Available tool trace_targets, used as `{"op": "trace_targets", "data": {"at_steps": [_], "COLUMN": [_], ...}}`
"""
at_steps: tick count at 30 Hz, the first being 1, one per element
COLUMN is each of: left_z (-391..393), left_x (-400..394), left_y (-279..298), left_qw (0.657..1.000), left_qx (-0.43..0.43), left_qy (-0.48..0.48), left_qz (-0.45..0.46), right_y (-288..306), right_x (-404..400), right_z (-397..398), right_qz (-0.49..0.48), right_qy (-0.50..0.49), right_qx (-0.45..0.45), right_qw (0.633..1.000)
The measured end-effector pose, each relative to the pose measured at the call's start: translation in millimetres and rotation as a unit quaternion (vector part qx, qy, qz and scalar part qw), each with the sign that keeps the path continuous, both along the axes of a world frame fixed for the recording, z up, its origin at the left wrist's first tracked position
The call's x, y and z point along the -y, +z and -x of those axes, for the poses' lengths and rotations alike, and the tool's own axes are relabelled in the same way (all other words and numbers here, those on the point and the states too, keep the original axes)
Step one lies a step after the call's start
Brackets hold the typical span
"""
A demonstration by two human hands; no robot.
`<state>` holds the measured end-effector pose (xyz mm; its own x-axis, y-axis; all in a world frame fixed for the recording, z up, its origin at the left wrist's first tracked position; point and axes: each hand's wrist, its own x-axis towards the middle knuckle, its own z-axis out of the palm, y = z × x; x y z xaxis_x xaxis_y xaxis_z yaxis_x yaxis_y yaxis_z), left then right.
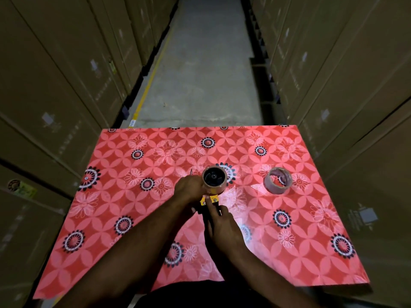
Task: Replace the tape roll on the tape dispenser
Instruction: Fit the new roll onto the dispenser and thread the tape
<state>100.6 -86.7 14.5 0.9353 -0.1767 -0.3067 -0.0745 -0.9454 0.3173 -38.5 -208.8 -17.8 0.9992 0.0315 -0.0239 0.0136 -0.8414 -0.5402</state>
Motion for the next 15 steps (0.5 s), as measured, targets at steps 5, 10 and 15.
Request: {"op": "trace_targets", "data": {"at_steps": [5,10,15], "left_z": [12.8,41.2,55.4], "left_x": [-26.3,-36.6,-51.0], "left_y": [6.5,5.5,6.7], "left_qw": [0.995,0.978,0.979], "left_qx": [0.061,0.154,0.168], "left_qy": [-0.074,-0.133,-0.110], "left_qz": [0.011,-0.040,-0.045], "right_y": [-2.8,-0.1,0.0], "right_x": [-2.6,-3.2,1.0], "right_z": [0.6,1.7,4.1], "right_qz": [0.084,0.106,0.127], "right_qy": [0.003,0.004,0.016], "right_qx": [-0.034,-0.043,-0.052], "right_qw": [0.996,0.993,0.990]}}
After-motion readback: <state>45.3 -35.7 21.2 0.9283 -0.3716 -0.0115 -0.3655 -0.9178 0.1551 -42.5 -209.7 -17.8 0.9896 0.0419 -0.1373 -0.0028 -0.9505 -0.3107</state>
